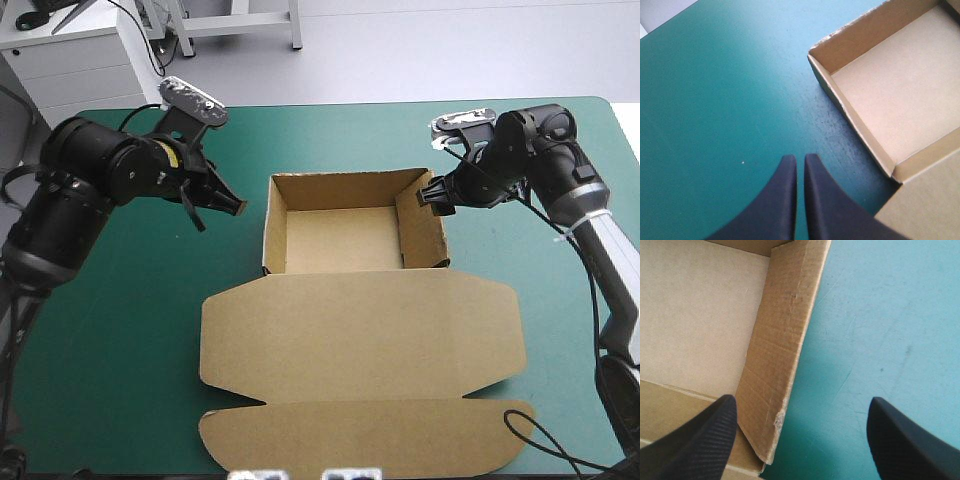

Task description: Fold the box

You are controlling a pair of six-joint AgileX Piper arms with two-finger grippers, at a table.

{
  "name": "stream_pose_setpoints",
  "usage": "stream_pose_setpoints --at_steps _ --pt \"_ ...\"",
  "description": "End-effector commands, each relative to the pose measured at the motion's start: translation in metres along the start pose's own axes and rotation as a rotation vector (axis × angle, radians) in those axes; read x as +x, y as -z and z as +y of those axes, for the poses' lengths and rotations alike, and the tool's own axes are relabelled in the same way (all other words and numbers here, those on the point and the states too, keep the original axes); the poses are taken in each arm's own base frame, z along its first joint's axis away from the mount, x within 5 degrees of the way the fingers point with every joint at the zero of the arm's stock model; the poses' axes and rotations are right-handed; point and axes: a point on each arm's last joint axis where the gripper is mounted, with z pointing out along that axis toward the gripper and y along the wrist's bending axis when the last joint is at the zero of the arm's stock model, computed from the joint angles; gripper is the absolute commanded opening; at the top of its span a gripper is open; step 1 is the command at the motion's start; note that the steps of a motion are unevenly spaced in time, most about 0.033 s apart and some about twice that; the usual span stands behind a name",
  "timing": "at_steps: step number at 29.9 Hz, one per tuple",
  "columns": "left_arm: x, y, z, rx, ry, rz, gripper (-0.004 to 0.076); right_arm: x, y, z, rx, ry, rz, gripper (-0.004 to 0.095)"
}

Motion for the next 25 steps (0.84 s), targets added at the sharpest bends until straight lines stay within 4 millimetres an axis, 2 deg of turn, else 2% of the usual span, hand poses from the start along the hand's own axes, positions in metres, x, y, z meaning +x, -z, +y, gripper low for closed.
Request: stream_pose_setpoints --at_steps 1,6,10,15,21,25 --pt "0.018 0.037 0.002 -0.009 -0.01 -0.033 -0.0008 -0.003 0.028 0.0 0.003 0.009 -0.109 0.0674" --pt "0.058 0.053 -0.002 -0.005 -0.014 -0.013 -0.0008 -0.004 0.023 0.0 0.003 0.008 -0.098 0.0675" --pt "0.099 0.054 -0.009 0.007 -0.022 0.041 -0.0008 -0.006 0.014 -0.001 0.0 0.0 -0.081 0.0675" --pt "0.153 0.047 -0.02 0.017 -0.021 0.093 -0.0008 -0.011 -0.006 0.0 -0.018 -0.011 -0.044 0.0675" --pt "0.198 0.04 -0.029 0.017 0.015 0.086 -0.0008 -0.017 -0.039 0.0 -0.052 -0.03 0.0 0.0675" --pt "0.22 0.032 -0.035 0.02 0.046 0.107 -0.0008 -0.019 -0.066 -0.001 -0.056 -0.036 0.063 0.0673"
